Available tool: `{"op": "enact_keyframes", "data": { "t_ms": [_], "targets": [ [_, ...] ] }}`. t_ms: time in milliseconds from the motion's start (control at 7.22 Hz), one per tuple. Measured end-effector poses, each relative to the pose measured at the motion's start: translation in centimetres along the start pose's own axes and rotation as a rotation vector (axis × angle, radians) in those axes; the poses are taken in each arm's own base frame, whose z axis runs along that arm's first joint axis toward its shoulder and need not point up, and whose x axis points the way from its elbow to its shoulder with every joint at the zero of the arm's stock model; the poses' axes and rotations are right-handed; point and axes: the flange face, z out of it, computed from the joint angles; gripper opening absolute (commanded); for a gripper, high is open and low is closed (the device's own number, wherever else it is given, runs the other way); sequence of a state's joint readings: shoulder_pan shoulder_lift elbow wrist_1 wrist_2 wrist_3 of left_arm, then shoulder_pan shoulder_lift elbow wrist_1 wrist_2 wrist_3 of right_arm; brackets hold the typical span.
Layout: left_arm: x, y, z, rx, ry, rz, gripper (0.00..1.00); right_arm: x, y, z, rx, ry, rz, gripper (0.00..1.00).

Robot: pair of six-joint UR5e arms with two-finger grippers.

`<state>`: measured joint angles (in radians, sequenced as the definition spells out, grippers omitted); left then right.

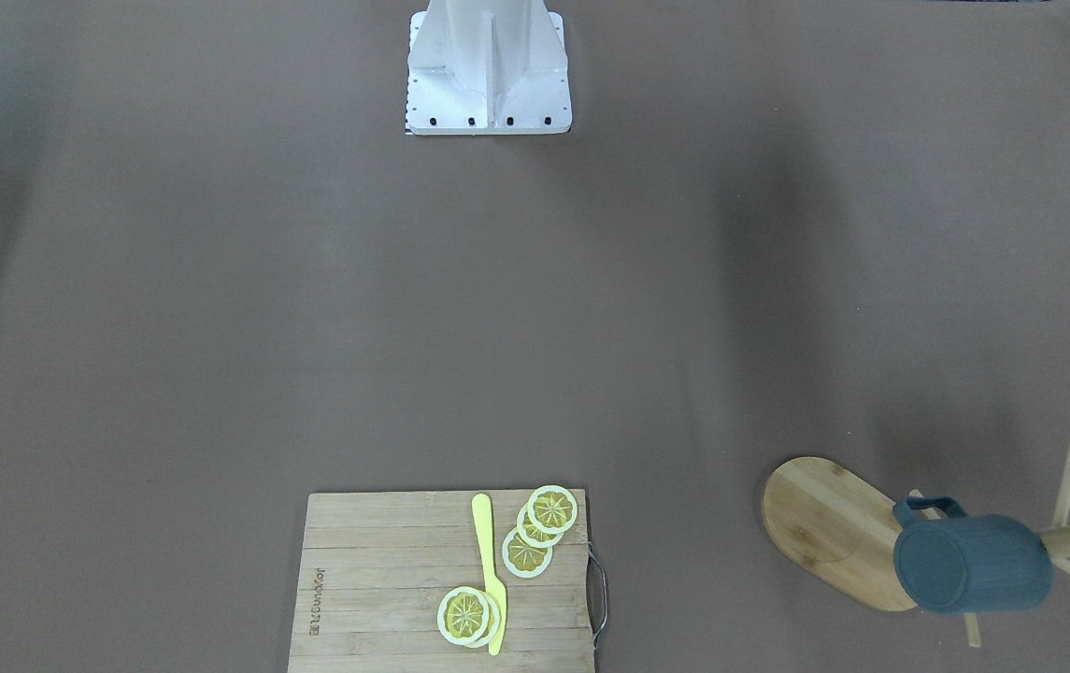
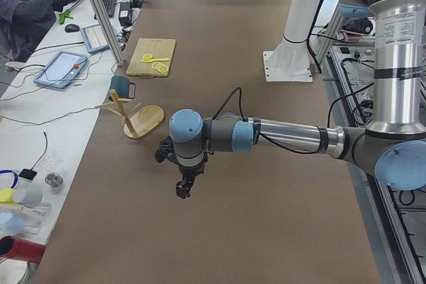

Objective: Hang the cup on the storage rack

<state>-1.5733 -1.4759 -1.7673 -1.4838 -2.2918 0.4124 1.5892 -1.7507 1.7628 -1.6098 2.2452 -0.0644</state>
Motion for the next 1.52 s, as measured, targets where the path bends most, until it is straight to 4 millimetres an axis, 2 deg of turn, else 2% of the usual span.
{"op": "enact_keyframes", "data": {
  "t_ms": [416, 1524],
  "targets": [
    [-0.19, 0.67, 0.44, -0.01, 0.002, -0.01, 0.99, -0.03, 0.27, 0.14, -0.002, -0.011, 0.002, 1.0],
    [-0.28, 0.88, 0.63, -0.014, 0.003, -0.014, 0.99, 0.1, -0.05, 0.42, 0.026, -0.014, -0.022, 1.0]
  ]
}}
